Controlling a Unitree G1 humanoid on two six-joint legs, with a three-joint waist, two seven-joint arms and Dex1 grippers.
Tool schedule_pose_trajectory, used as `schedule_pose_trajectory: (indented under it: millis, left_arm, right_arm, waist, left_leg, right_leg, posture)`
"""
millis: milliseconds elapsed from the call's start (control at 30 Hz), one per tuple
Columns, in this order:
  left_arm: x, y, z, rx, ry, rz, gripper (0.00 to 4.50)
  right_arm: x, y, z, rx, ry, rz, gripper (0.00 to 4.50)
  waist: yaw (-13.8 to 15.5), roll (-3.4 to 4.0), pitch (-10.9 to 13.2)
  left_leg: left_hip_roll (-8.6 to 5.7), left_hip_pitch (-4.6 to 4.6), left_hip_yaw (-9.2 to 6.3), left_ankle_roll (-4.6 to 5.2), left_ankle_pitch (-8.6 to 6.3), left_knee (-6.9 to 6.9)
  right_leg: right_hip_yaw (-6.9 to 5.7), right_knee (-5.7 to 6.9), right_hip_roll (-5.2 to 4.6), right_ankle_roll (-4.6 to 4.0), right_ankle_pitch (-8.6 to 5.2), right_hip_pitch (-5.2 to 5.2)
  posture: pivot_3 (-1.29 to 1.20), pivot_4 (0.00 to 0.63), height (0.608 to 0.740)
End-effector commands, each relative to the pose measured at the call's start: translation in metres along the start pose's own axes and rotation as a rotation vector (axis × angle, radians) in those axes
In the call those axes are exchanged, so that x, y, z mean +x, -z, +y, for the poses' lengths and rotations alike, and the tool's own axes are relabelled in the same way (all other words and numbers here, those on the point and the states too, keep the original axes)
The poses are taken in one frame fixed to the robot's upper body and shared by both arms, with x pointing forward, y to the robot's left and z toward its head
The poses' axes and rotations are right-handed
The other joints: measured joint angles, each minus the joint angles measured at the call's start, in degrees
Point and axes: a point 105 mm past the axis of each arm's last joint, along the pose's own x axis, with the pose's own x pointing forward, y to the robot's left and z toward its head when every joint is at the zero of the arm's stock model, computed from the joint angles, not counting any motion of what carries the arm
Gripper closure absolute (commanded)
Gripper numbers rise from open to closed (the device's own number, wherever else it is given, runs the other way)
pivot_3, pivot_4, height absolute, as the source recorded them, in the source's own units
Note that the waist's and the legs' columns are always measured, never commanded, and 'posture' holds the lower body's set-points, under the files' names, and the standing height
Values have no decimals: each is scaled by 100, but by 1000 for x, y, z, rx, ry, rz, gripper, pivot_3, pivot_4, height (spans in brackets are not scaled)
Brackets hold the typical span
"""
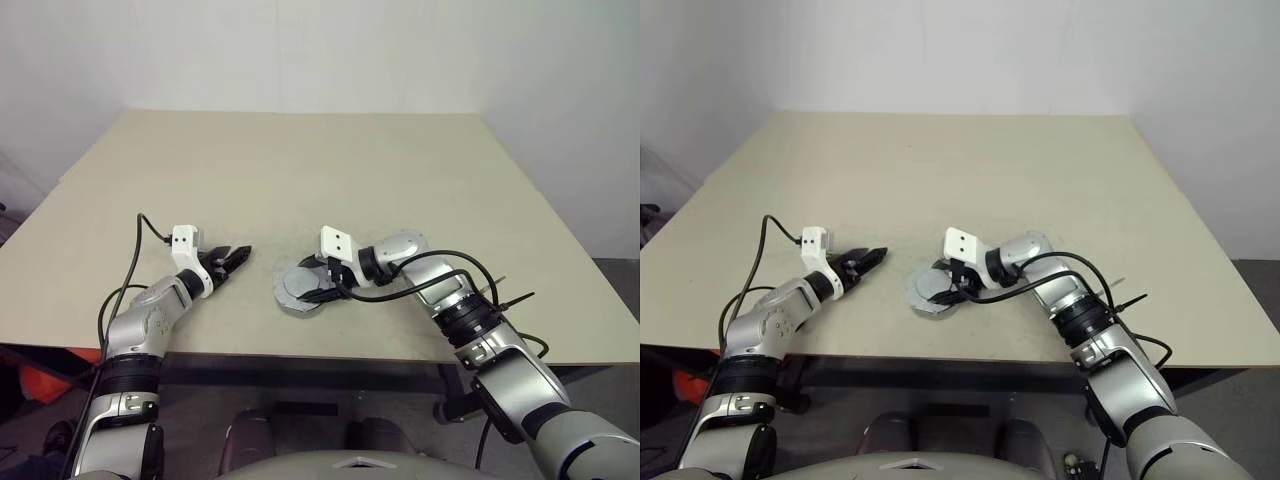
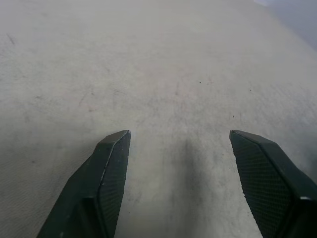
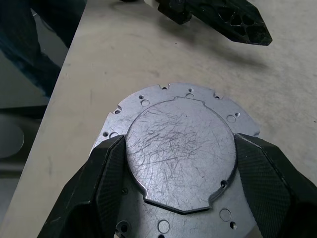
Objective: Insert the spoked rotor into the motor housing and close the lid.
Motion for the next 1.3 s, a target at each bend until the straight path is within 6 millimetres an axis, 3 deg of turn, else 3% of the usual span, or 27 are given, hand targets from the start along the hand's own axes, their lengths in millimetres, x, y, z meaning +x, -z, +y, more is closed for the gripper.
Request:
schedule_pose_trajectory:
  millis: [33,267,700,1300]
  left_arm:
    - [-4,10,6,-13,-29,29,1117]
    - [-4,9,7,-11,-31,29,1117]
    - [-4,11,7,-11,-33,36,1117]
    - [-5,12,9,-14,-44,31,1117]
  right_arm:
    - [-7,-2,-4,-33,13,12,1539]
    - [-8,1,0,-33,0,18,1539]
    - [-8,-24,5,-53,-31,-85,1539]
    - [1,-10,8,-56,-40,-27,1539]
  waist:
    - [0,0,0]
    - [1,0,0]
    - [1,0,0]
    - [-2,0,0]
  left_leg:
    - [0,0,0,0,0,0]
    - [0,1,0,0,0,2]
    - [0,0,0,0,0,2]
    - [0,1,0,0,0,2]
  right_leg:
    - [0,0,0,0,0,1]
    - [0,0,0,0,0,2]
    - [0,0,0,0,0,1]
    - [0,0,1,0,0,1]
  posture:
    - [0,0,740]
    - [0,0,740]
    - [0,0,740]
    - [0,0,740]
